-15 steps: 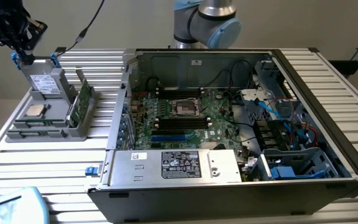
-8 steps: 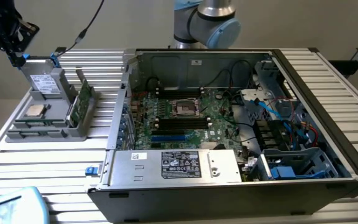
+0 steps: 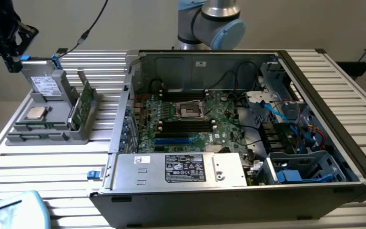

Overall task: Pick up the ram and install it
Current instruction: 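Reach for the ram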

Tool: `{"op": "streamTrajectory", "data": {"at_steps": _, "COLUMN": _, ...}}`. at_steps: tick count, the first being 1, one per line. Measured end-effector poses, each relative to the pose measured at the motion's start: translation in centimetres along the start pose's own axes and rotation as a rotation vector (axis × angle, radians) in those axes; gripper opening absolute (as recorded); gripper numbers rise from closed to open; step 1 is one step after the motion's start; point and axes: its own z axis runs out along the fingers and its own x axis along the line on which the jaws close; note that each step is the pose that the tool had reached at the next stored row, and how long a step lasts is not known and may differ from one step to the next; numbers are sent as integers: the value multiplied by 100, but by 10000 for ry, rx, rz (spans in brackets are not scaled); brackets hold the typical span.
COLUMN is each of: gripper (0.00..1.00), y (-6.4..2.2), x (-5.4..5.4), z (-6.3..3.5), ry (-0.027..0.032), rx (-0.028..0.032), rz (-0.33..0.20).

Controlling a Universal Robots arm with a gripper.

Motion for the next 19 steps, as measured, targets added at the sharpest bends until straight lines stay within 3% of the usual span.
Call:
{"op": "streamTrajectory", "data": {"at_steps": 1, "gripper": 11, "y": 5, "x": 3, "z": 2, "ry": -7, "rx": 95, "rz": -34}}
{"op": "streamTrajectory", "data": {"at_steps": 2, "gripper": 11, "y": 10, "x": 8, "z": 3, "ry": -41, "rx": 154, "rz": -43}}
{"op": "streamTrajectory", "data": {"at_steps": 4, "gripper": 11, "y": 25, "x": 18, "z": 6, "ry": -154, "rx": 221, "rz": -61}}
{"op": "streamTrajectory", "data": {"at_steps": 5, "gripper": 11, "y": 32, "x": 21, "z": 6, "ry": -244, "rx": 254, "rz": -65}}
{"op": "streamTrajectory", "data": {"at_steps": 7, "gripper": 11, "y": 46, "x": 27, "z": 8, "ry": -528, "rx": 326, "rz": -56}}
{"op": "streamTrajectory", "data": {"at_steps": 8, "gripper": 11, "y": 53, "x": 35, "z": 9, "ry": -643, "rx": 355, "rz": -47}}
{"op": "streamTrajectory", "data": {"at_steps": 9, "gripper": 11, "y": 60, "x": 44, "z": 11, "ry": -745, "rx": 382, "rz": -41}}
{"op": "streamTrajectory", "data": {"at_steps": 10, "gripper": 11, "y": 66, "x": 60, "z": 14, "ry": -809, "rx": 396, "rz": -37}}
{"op": "streamTrajectory", "data": {"at_steps": 17, "gripper": 11, "y": 98, "x": 223, "z": 38, "ry": -920, "rx": 453, "rz": -34}}
{"op": "streamTrajectory", "data": {"at_steps": 19, "gripper": 11, "y": 100, "x": 261, "z": 45, "ry": -1000, "rx": 471, "rz": -31}}
